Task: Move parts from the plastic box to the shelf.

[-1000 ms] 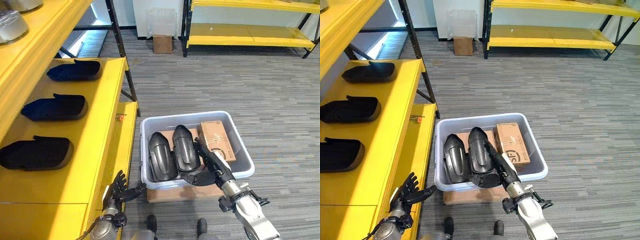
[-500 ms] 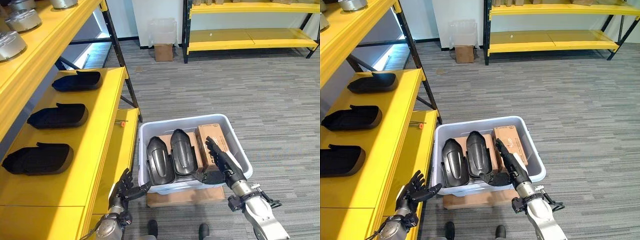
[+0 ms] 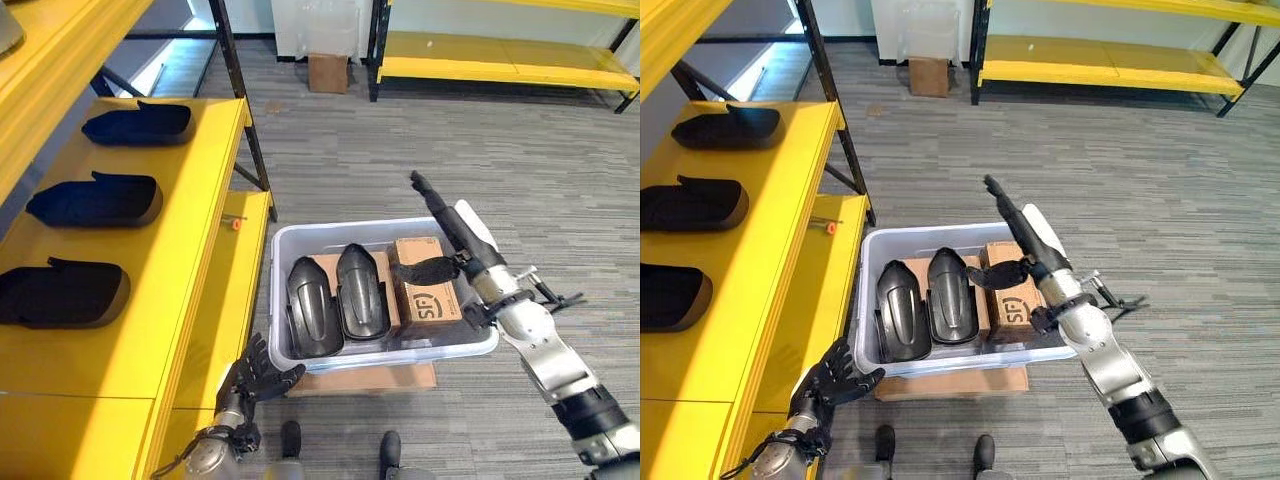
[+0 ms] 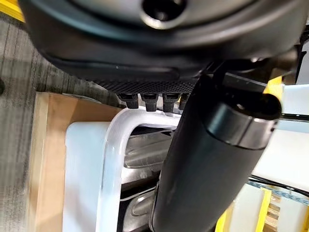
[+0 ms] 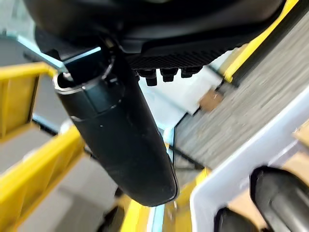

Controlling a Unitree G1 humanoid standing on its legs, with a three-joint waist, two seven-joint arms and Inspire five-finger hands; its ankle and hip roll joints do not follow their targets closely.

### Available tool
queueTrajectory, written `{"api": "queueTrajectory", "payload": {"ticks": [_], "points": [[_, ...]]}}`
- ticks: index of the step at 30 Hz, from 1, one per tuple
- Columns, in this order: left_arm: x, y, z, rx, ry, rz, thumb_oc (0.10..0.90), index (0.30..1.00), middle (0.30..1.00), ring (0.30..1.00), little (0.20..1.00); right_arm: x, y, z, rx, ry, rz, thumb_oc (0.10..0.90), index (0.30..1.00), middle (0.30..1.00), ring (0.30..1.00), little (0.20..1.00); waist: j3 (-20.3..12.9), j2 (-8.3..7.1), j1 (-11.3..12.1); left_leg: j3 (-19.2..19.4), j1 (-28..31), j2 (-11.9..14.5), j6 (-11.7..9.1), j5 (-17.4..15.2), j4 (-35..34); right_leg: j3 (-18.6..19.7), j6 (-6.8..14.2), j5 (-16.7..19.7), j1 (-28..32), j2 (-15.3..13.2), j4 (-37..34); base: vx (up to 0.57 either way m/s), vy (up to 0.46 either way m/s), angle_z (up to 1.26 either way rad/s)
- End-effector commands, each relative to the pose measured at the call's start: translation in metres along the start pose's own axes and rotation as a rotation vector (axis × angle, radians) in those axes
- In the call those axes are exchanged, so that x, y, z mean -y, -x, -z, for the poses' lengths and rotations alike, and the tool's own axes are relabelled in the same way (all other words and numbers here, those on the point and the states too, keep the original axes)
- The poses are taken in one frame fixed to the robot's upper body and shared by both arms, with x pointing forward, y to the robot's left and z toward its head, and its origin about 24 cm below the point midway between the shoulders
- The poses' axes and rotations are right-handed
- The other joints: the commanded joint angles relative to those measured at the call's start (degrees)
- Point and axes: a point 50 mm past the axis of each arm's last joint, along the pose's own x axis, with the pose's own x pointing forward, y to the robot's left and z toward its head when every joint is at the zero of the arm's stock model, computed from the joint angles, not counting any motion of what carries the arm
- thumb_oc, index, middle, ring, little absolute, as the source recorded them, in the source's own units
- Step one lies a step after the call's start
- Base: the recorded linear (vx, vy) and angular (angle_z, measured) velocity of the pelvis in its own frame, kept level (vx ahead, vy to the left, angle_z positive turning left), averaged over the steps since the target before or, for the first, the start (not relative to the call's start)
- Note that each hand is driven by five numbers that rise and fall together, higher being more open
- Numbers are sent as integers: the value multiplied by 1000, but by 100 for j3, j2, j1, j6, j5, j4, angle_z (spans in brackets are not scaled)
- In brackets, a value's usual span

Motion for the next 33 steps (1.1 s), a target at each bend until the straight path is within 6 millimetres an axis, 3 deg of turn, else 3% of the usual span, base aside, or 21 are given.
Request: {"api": "queueTrajectory", "payload": {"ticks": [1,4,12,18,21,33], "points": [[4,-10,-58,253,-18,75,900,1000,1000,1000,1000,33,-21,-43,202,103,90,900,1000,1000,1000,1000,343,-122,211,-33,26,694,-253,-260,597,151,323,-110,-214,-660,781,-133,34,1],[2,-14,-69,289,-27,66,900,1000,1000,1000,1000,44,-38,-62,249,183,82,900,1000,1000,1000,1000,639,-170,249,-39,-311,632,-236,-354,896,253,368,-48,-556,-709,963,-122,46,-5],[3,-23,-88,350,-28,36,900,1000,1000,1000,1000,36,-59,-86,297,279,-7,900,1000,1000,1000,1000,1054,-280,234,17,-716,540,-214,-540,1299,470,416,68,-1053,-759,1190,-72,37,-4],[6,-27,-97,383,-23,23,900,1000,1000,1000,1000,40,-59,-88,296,317,7,900,1000,1000,1000,1000,1309,-312,183,-1,-1002,494,-192,-789,1804,570,389,-37,-1359,-793,1605,-46,23,-2],[10,-29,-99,385,-17,24,900,1000,1000,1000,1000,40,-52,-79,271,312,77,900,1000,1000,1000,1000,1463,-353,121,22,-1128,495,-163,-936,2053,615,384,-91,-1520,-801,1777,-21,37,-10],[15,-35,-106,413,8,3,900,1000,1000,1000,1000,37,-49,-61,194,368,169,900,1000,1000,1000,1000,1701,-398,62,72,-1280,457,-112,-932,2034,650,407,1,-1691,-780,1703,-2,4,-2]]}}
